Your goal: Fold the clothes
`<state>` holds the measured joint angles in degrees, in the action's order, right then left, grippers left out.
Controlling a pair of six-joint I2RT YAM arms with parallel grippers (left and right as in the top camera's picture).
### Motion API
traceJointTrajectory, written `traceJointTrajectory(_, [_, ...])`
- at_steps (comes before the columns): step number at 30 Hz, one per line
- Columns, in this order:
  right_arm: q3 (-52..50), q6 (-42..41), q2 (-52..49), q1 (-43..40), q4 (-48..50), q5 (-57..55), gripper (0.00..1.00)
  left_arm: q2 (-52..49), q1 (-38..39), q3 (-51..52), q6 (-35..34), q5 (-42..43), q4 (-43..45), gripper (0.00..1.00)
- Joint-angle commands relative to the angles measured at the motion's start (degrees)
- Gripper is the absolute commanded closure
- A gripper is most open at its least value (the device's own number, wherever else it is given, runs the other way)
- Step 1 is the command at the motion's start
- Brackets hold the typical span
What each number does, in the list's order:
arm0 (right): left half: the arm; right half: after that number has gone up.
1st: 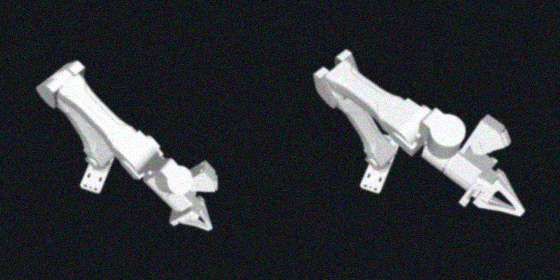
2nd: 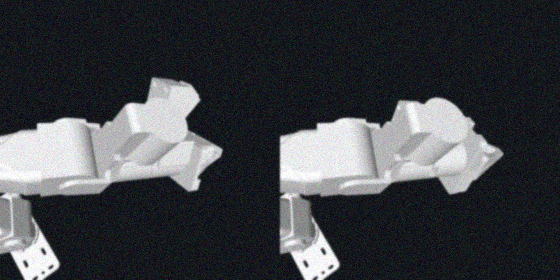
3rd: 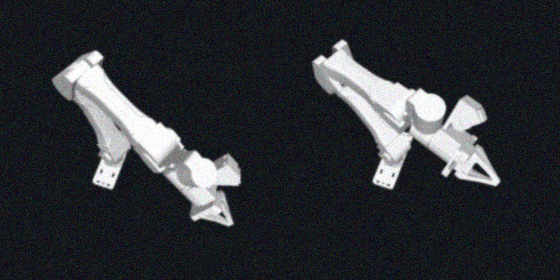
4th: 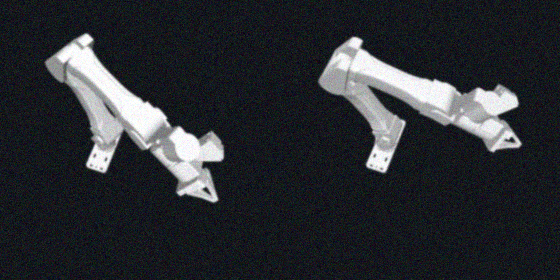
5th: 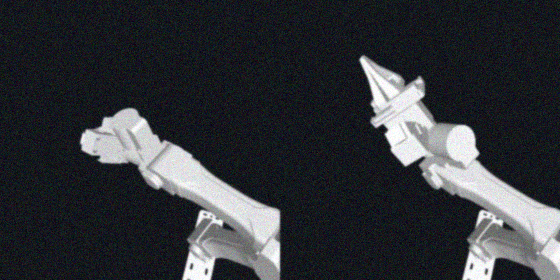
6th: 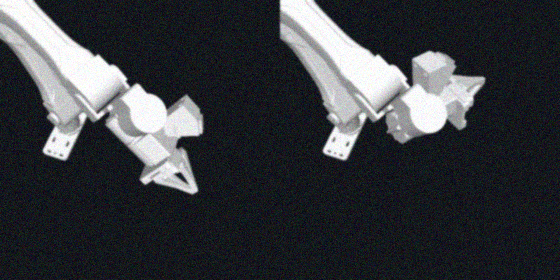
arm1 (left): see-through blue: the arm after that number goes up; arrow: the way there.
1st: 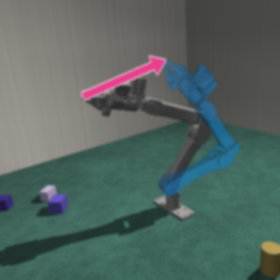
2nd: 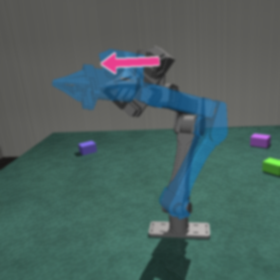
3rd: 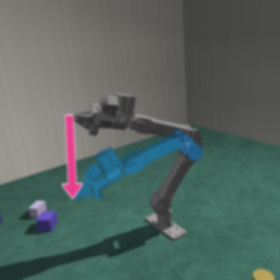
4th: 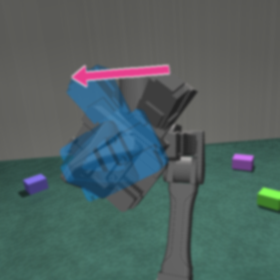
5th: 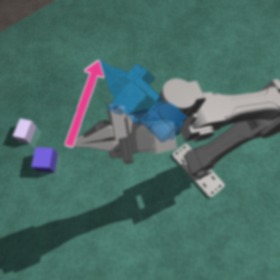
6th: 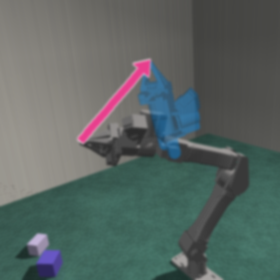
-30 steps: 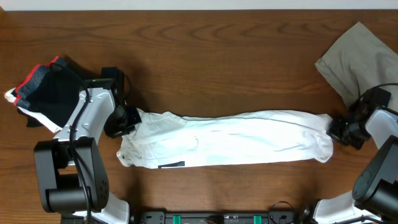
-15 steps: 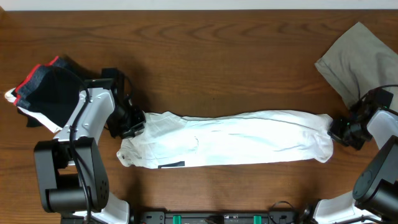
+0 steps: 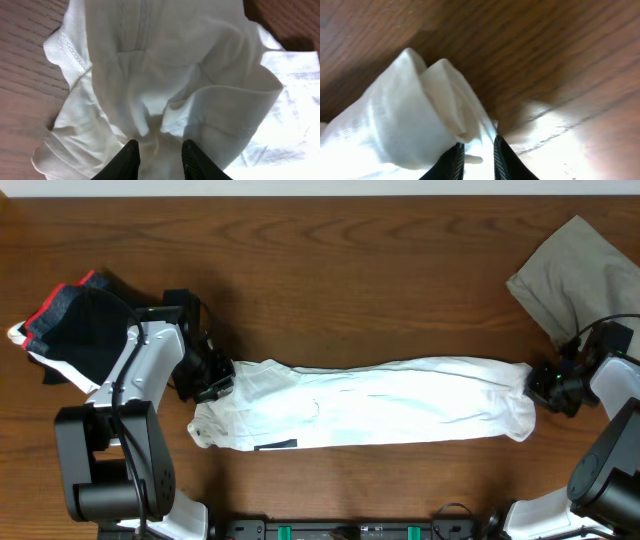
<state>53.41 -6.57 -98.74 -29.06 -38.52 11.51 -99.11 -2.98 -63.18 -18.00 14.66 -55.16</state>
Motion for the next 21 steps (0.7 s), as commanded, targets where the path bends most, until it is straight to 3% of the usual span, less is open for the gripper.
traceJointTrajectory(1, [1.9, 1.6, -0.4, -0.3, -1.0, 4.0, 0.80, 0.3, -0.2, 0.4, 0.3, 0.1, -0.2, 0.69])
traceJointTrajectory(21, [8.4, 2.4, -0.4, -0.7, -11.4, 3.5, 0.76, 0.3, -0.2, 0.4, 0.3, 0.1, 0.0, 0.69])
